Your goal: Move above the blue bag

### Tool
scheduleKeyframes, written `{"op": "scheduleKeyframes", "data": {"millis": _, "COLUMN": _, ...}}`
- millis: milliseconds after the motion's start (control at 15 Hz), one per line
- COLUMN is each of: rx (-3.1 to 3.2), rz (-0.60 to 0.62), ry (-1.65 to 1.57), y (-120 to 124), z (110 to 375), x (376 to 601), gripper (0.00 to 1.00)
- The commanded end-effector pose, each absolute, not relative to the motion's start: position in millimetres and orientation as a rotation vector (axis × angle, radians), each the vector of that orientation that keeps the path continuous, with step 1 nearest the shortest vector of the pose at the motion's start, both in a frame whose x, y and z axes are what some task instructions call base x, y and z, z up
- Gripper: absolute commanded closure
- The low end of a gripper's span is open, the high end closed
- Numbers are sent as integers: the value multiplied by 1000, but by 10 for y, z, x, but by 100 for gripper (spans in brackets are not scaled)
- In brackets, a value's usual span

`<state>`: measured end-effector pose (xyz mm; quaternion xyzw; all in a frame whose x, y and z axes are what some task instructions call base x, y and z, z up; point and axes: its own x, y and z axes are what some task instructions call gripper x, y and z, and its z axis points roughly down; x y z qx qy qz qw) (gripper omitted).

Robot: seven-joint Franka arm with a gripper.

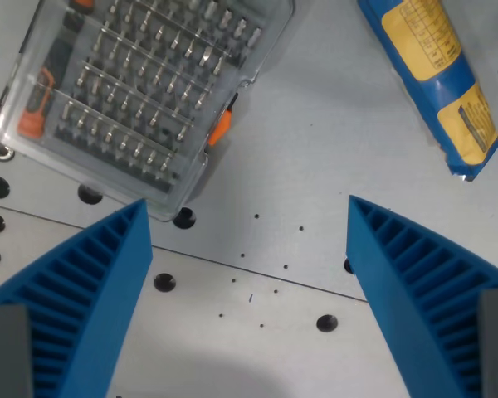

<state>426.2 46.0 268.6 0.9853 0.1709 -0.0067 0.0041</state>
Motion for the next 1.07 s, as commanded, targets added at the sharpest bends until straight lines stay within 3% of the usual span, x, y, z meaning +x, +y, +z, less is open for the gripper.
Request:
{"op": "scheduleKeyframes", "data": {"millis": 67, "rx": 3045, "rz": -12, "ry": 694, "y": 386, "z": 2641, "x": 4344, "gripper": 0}}
{"op": "scheduleKeyframes", "data": {"millis": 1067, "rx": 2898, "rz": -50, "ry": 1095, "y": 48, "z": 2271, "x": 4696, "gripper": 0}}
